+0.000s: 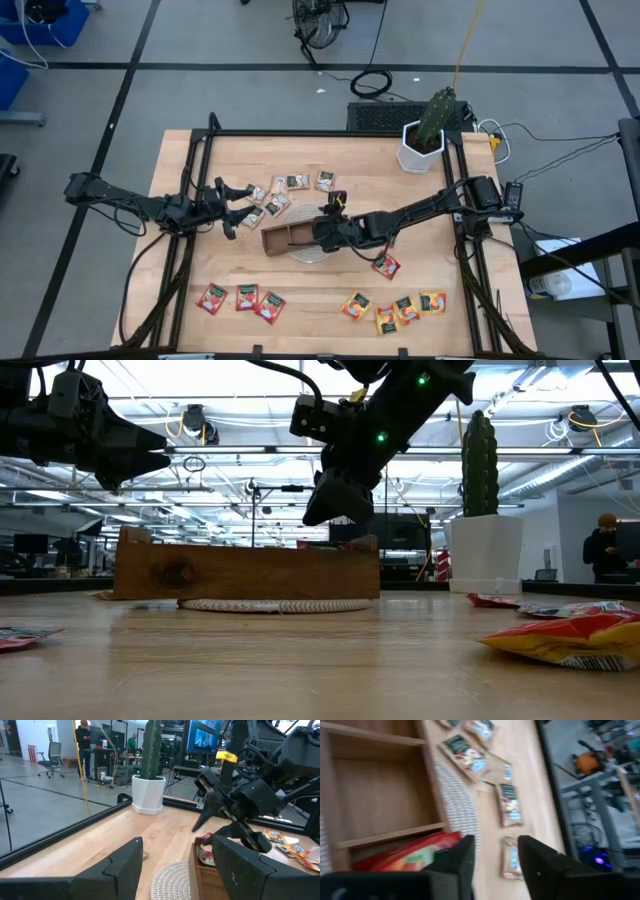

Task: Pick & Place Tea
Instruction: Put the red tea bag into the right section of the wood organizer

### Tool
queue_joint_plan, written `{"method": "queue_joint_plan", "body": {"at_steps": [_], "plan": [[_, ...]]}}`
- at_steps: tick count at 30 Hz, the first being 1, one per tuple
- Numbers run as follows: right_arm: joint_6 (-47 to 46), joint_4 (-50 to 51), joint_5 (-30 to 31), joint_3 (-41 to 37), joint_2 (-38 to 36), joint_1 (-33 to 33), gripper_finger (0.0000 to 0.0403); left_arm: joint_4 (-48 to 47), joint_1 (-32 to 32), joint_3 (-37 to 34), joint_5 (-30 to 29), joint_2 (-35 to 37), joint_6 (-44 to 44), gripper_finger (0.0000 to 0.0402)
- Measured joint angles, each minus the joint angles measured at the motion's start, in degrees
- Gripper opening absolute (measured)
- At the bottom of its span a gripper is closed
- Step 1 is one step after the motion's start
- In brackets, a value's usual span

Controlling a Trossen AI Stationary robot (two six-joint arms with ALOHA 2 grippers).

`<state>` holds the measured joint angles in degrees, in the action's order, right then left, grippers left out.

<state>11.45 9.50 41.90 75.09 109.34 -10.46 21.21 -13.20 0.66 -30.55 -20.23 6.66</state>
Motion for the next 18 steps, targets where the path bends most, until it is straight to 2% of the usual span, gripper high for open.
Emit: {"method": "queue_joint_plan", "body": {"at_steps": [4, 6, 8, 13, 15, 18], "plan": [[0.6, -0.3, 4.6, 0.0, -0.5, -0.7, 0.0178, 0.0, 0.0, 0.0, 0.0, 0.0, 0.0, 0.0239], [1.5, -0.5, 3.3, 0.0, -1.6, -1.1, 0.0178, 0.0, 0.0, 0.0, 0.0, 0.0, 0.0, 0.0239], [1.6, -0.1, -2.4, 0.0, -2.8, -1.2, 0.0166, 0.0, 0.0, 0.0, 0.0, 0.0, 0.0, 0.0239], [-6.7, 3.5, -25.2, 0.0, -4.4, 1.7, 0.0111, 0.0, 0.0, 0.0, 0.0, 0.0, 0.0, 0.0239], [-8.3, 7.1, -28.4, 0.0, -4.4, 2.8, 0.0079, 0.0, 0.0, 0.0, 0.0, 0.0, 0.0, 0.0239], [-8.6, 13.1, -28.5, 0.0, -4.4, 3.9, 0.0017, 0.0, 0.0, 0.0, 0.0, 0.0, 0.0, 0.0239]]}}
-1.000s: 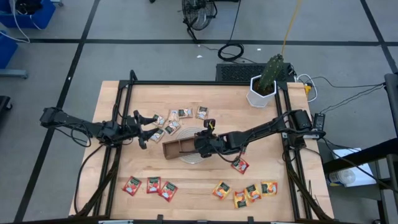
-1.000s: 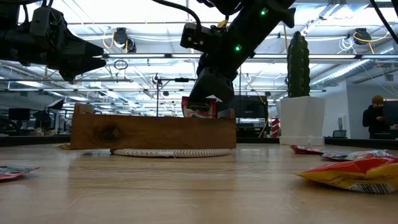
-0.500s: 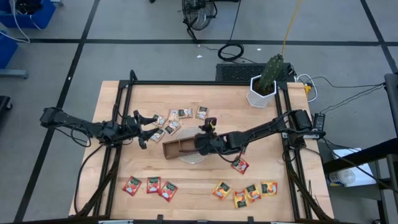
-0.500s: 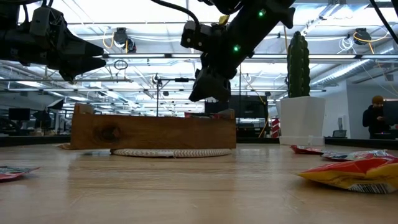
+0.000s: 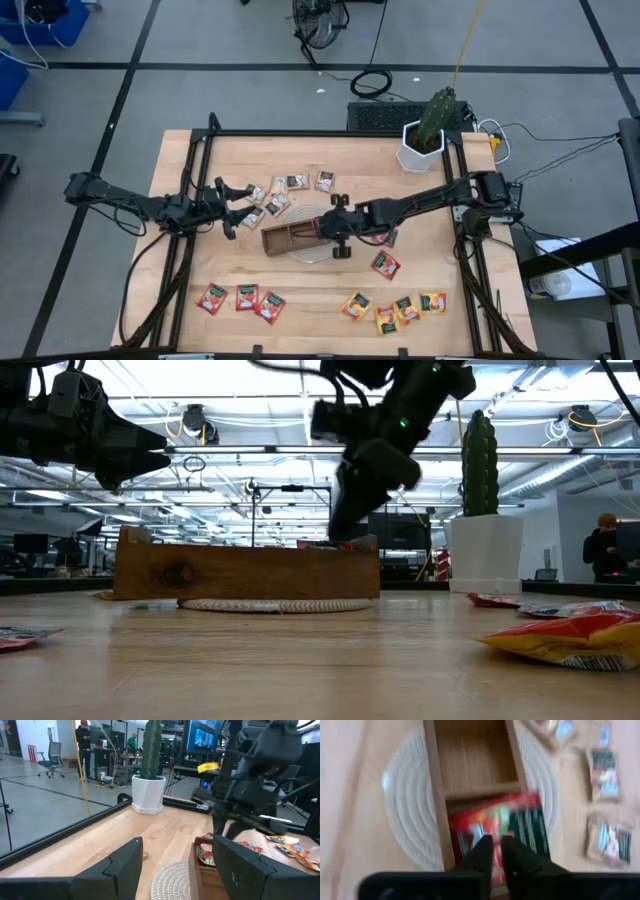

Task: Pick & Place Tea
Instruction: Put the red tea bag into the right section of the wood organizer

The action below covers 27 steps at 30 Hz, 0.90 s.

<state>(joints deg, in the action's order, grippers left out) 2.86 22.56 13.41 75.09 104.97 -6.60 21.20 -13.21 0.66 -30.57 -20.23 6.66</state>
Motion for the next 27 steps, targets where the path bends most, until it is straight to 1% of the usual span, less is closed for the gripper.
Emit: {"method": "queue_joint_plan", "body": {"at_steps": [3, 5, 10, 14, 19, 27], "plan": [[-0.6, 0.8, -0.4, 0.0, 0.0, 0.6, 0.0006, 0.0, 0.0, 0.0, 0.0, 0.0, 0.0, 0.0239], [-0.6, 1.1, -2.9, 0.0, 0.0, 0.7, 0.0002, 0.0, 0.0, 0.0, 0.0, 0.0, 0.0, 0.0239], [-0.9, 0.9, -5.9, 0.0, 0.2, 0.9, 0.0000, 0.0, 0.0, 0.0, 0.0, 0.0, 0.0, 0.0239], [-1.0, 0.6, -6.4, 0.0, 1.5, 0.9, 0.0000, 0.0, 0.0, 0.0, 0.0, 0.0, 0.0, 0.0239], [-1.1, -0.5, -10.4, 0.2, 4.0, 1.4, 0.0000, 0.0, 0.0, 0.0, 0.0, 0.0, 0.0, 0.0239], [-0.7, 0.4, -10.7, 0.2, 3.8, 1.3, 0.0000, 0.0, 0.0, 0.0, 0.0, 0.0, 0.0, 0.0239]]}}
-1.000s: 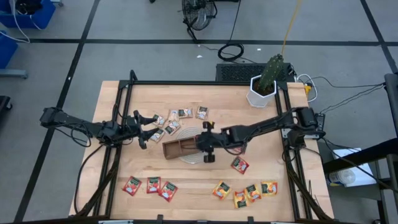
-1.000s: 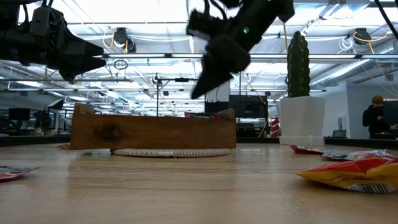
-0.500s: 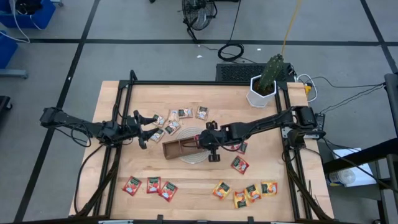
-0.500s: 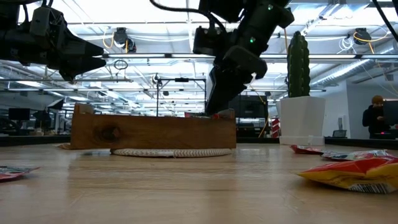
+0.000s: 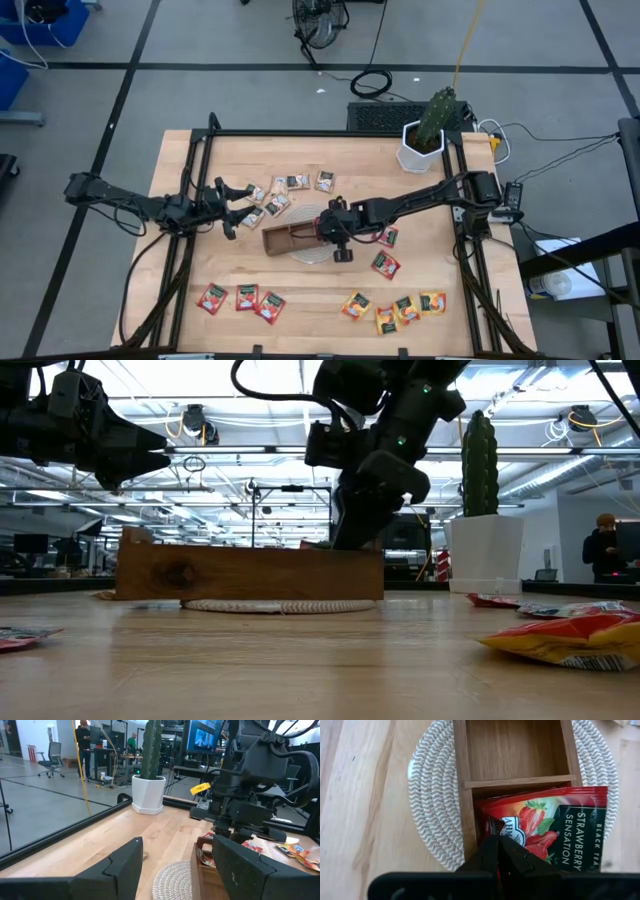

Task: Pick & Place Tea
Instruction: Put the red tea bag into the right section of the wood organizer

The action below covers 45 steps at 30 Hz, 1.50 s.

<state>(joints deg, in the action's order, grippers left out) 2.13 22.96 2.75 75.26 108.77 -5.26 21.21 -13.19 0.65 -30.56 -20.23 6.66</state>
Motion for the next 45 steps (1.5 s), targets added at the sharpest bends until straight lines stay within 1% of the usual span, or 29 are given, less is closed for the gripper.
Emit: {"method": "queue_joint_plan", "body": {"at_steps": [3, 8, 16, 23, 26, 32, 34, 45], "plan": [[0.3, 0.5, -0.2, 0.0, 0.0, -0.1, 0.0000, 0.0, 0.0, 0.0, 0.0, 0.0, 0.0, 0.0239], [0.8, 0.7, -4.5, 0.0, -0.1, -0.1, 0.0000, 0.0, 0.0, 0.0, 0.0, 0.0, 0.0, 0.0239], [0.5, 0.9, -5.0, 0.2, 0.8, 1.6, 0.0000, 0.0, 0.0, 0.0, 0.0, 0.0, 0.0, 0.0239], [0.0, -0.3, -4.5, 0.4, 4.7, 3.1, 0.0000, 0.0, 0.0, 0.0, 0.0, 0.0, 0.0, 0.0239], [0.1, 0.0, -1.6, 0.4, 5.9, 2.9, 0.0000, 0.0, 0.0, 0.0, 0.0, 0.0, 0.0, 0.0239], [0.3, -1.2, 12.5, 0.3, 5.5, 0.7, 0.0000, 0.0, 0.0, 0.0, 0.0, 0.0, 0.0, 0.0239], [0.6, -1.2, 15.5, 0.2, 5.0, 0.0, 0.0000, 0.0, 0.0, 0.0, 0.0, 0.0, 0.0, 0.0239], [1.2, -3.6, 15.6, 0.1, 5.0, -0.5, 0.0000, 0.0, 0.0, 0.0, 0.0, 0.0, 0.0, 0.0239]]}}
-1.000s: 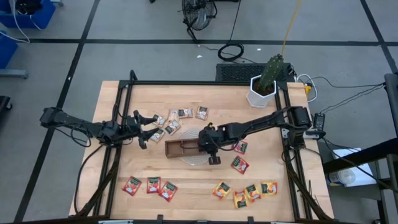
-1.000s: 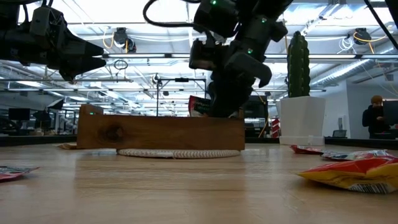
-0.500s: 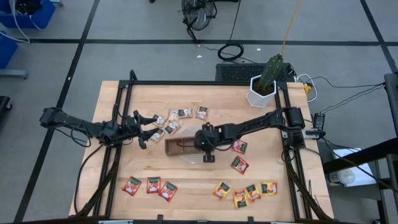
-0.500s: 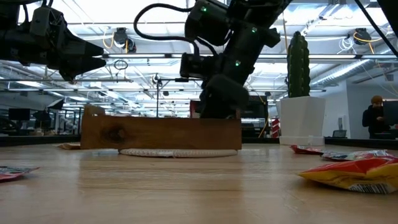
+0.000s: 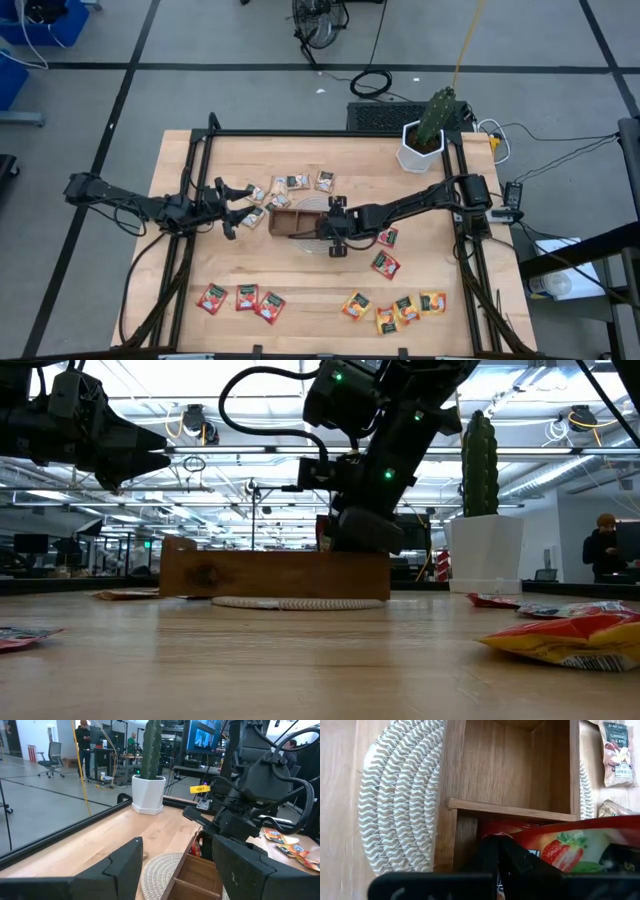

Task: Pick & Place Tea
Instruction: Put the red tea bag into the right section of the wood organizer

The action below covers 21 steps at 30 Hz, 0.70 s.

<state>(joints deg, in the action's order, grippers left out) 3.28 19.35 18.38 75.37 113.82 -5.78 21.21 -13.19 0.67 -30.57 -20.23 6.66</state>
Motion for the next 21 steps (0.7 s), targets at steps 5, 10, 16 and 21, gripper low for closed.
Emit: {"method": "queue_joint_plan", "body": {"at_steps": [5, 10, 16, 21], "plan": [[1.1, -1.0, 3.8, 0.0, 0.1, -0.4, 0.0000, 0.0, 0.0, 0.0, 0.0, 0.0, 0.0, 0.0239], [2.1, -1.6, 7.6, -0.1, 0.1, -0.8, 0.0000, 0.0, 0.0, 0.0, 0.0, 0.0, 0.0, 0.0239], [3.1, -3.5, 8.6, -0.1, 0.2, -1.7, 0.0000, 0.0, 0.0, 0.0, 0.0, 0.0, 0.0, 0.0239], [3.3, -4.5, 8.4, -0.1, 0.2, -2.1, 0.0000, 0.0, 0.0, 0.0, 0.0, 0.0, 0.0, 0.0239]]}}
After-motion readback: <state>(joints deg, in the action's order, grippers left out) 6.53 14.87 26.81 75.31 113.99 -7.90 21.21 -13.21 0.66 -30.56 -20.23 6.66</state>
